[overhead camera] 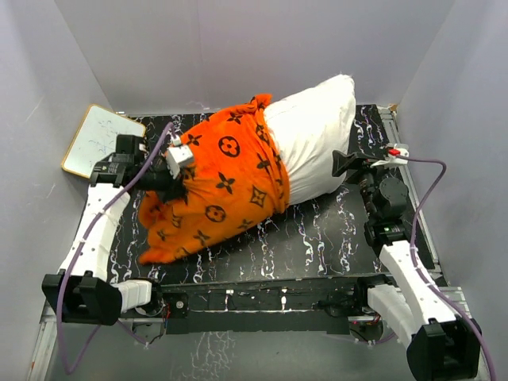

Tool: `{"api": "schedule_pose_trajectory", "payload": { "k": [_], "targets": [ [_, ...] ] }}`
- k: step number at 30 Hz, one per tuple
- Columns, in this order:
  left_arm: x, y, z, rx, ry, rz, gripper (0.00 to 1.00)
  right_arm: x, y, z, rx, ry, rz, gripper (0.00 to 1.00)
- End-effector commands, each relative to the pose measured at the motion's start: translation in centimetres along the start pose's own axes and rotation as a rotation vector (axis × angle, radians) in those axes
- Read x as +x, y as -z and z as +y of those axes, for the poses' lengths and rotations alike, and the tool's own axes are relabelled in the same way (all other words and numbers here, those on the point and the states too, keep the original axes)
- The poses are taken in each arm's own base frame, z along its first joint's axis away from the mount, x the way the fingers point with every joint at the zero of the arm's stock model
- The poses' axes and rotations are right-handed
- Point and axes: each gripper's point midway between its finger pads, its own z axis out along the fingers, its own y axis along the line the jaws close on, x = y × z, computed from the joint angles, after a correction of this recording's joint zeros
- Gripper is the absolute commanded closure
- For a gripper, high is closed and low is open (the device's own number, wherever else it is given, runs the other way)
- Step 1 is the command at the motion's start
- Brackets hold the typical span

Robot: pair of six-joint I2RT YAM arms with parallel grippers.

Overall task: Remove the pillowcase from the pillow
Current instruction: Remove the pillow from the pillowcase.

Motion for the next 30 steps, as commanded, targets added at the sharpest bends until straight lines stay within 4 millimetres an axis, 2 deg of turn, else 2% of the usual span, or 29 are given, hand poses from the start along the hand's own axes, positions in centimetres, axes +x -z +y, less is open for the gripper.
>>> {"api": "schedule_pose_trajectory", "payload": {
  "k": [1, 2, 5, 8, 11, 14, 17, 18, 21, 25, 26, 28, 30],
  "targets": [
    [3.1, -0.2, -6.6, 0.225, -0.009, 0.051, 1.00, -4.1, 0.5, -0.8, 0.094, -0.056, -0.121, 0.06],
    [3.6, -0.2, -7.1, 0.246, -0.012, 0.063, 1.00, -5.0, 0.2, -0.8, 0.106, -0.053, -0.131, 0.02],
    [4.1, 0.0, -7.8, 0.280, -0.029, 0.075, 1.00, -7.6, -1.9, -0.2, 0.111, -0.039, -0.149, 0.02],
    [3.7, 0.1, -8.4, 0.318, -0.036, 0.061, 1.00, -10.5, -5.4, 0.9, 0.102, -0.034, -0.147, 0.02],
    [2.9, 0.3, -9.8, 0.377, -0.063, 0.046, 1.00, -11.7, -9.4, 1.9, 0.087, -0.036, -0.121, 0.02],
    [3.0, -0.1, -11.2, 0.412, -0.113, 0.078, 1.00, -11.3, -13.8, 2.0, 0.112, -0.028, -0.082, 0.02],
    [3.8, -0.5, -11.8, 0.411, -0.158, 0.127, 1.00, -10.4, -17.3, 1.9, 0.193, 0.037, -0.016, 0.02],
    [4.0, -0.6, -11.7, 0.405, -0.170, 0.138, 1.00, -9.6, -18.0, 1.2, 0.238, 0.072, 0.018, 0.02],
    [4.8, -0.5, -11.5, 0.397, -0.196, 0.166, 1.00, -7.7, -19.0, -1.0, 0.347, 0.122, 0.078, 0.02],
    [5.3, -0.5, -11.3, 0.395, -0.224, 0.186, 1.00, -5.3, -20.7, -2.4, 0.336, 0.141, 0.119, 0.02],
    [5.3, -0.5, -11.3, 0.399, -0.229, 0.189, 1.00, -5.4, -21.4, -1.9, 0.307, 0.134, 0.118, 0.02],
    [5.3, -0.4, -11.2, 0.398, -0.235, 0.192, 1.00, -3.1, -22.8, -1.0, 0.236, 0.123, 0.178, 0.02],
    [5.3, -0.4, -11.0, 0.388, -0.250, 0.199, 1.00, -1.1, -23.3, 0.3, 0.152, 0.088, 0.232, 0.02]
  ]
}}
